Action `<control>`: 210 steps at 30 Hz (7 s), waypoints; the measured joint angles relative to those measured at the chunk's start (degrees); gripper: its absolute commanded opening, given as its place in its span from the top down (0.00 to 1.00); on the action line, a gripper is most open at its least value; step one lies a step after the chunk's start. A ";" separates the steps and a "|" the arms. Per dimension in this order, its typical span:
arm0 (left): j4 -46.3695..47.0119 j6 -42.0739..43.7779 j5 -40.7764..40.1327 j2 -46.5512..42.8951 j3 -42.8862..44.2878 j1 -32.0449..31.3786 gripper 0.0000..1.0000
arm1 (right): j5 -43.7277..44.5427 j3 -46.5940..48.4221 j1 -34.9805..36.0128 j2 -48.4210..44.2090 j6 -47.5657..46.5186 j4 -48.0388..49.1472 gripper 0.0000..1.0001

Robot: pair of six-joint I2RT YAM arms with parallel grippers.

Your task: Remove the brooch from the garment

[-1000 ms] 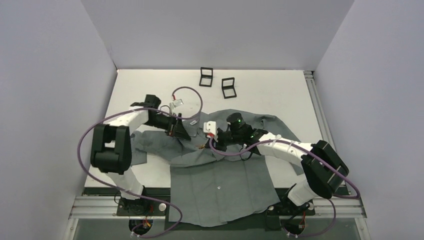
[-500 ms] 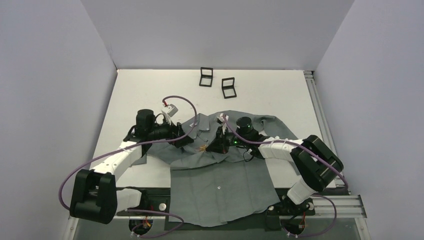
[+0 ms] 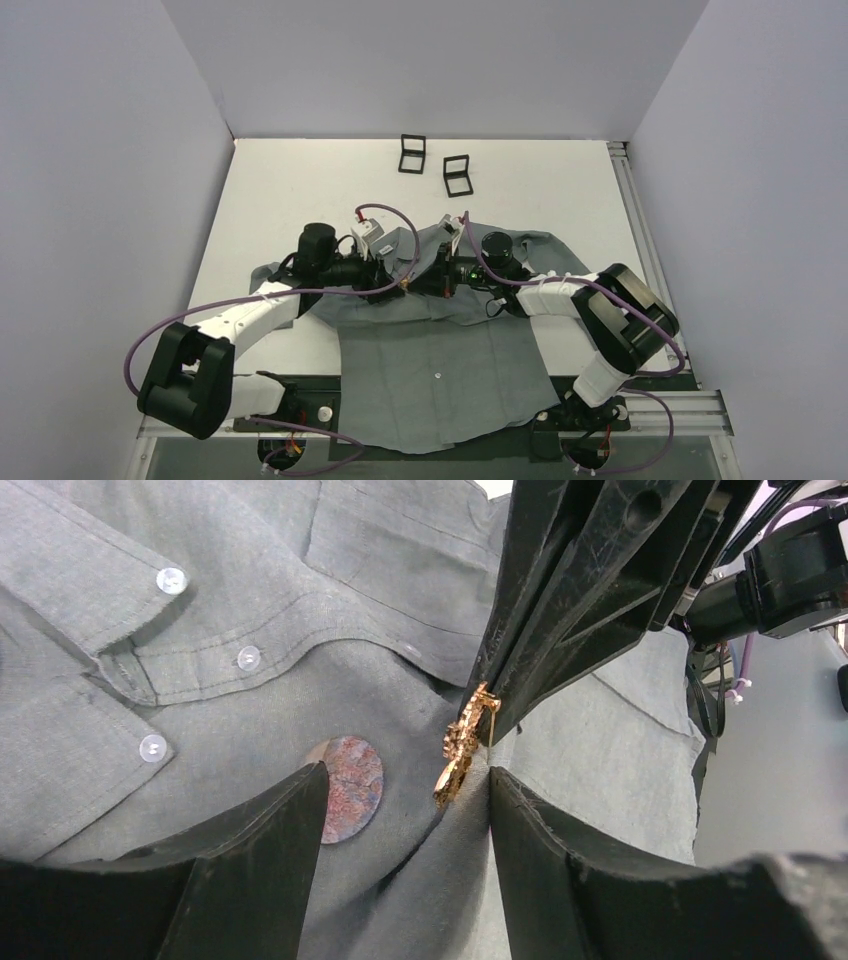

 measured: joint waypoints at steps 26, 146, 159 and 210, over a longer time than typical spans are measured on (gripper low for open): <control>1.44 -3.04 -0.20 1.29 1.18 -1.11 0.50 | -0.07 -0.48 -0.59 0.02 0.92 1.14 1.00; -14.56 21.18 -17.38 2.99 10.19 1.95 1.00 | -0.74 16.48 -7.48 -14.91 -35.30 -60.67 0.27; -17.27 29.42 -31.17 -3.41 7.37 1.18 1.00 | -0.59 11.02 -9.33 -16.26 -33.53 -56.54 0.27; 3.98 -21.68 17.46 -4.79 9.84 2.67 1.00 | 11.76 4.68 4.31 -21.86 -37.07 -28.98 0.32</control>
